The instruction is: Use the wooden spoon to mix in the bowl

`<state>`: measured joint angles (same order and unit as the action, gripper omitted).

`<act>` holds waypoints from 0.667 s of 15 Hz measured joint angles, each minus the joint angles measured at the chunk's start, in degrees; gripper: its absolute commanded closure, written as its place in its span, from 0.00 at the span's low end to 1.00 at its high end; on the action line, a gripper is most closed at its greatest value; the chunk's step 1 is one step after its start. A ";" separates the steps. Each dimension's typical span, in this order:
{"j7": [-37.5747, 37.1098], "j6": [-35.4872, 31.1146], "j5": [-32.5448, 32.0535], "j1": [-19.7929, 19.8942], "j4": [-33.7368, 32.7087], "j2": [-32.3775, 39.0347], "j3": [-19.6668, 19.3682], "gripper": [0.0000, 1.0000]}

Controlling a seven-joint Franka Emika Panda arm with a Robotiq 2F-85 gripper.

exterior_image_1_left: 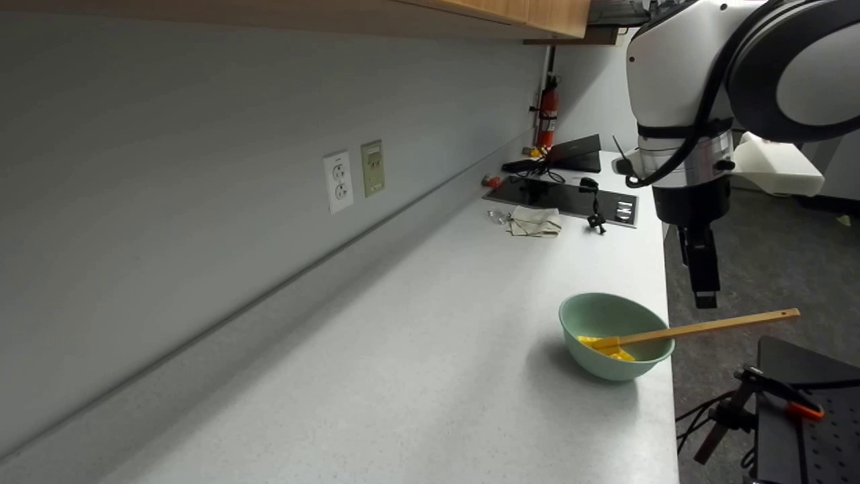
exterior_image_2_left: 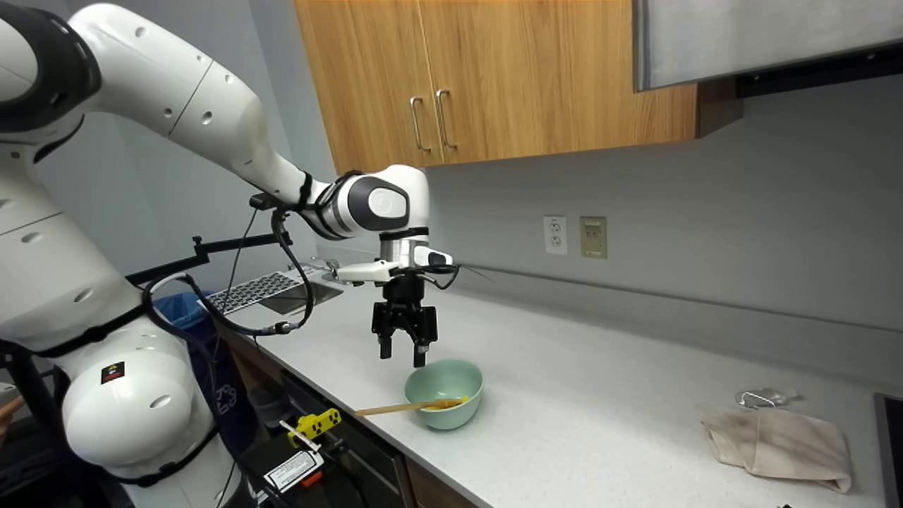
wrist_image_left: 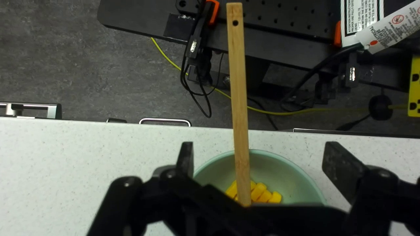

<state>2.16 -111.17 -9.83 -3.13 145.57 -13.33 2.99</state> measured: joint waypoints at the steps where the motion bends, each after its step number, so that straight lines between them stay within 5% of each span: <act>1: 0.06 0.00 0.00 0.00 0.23 0.18 -0.02 0.00; 10: 3.64 -2.99 -0.03 0.01 4.50 2.10 -0.95 0.00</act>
<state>5.80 -114.16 -9.86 -3.12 150.07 -11.22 2.05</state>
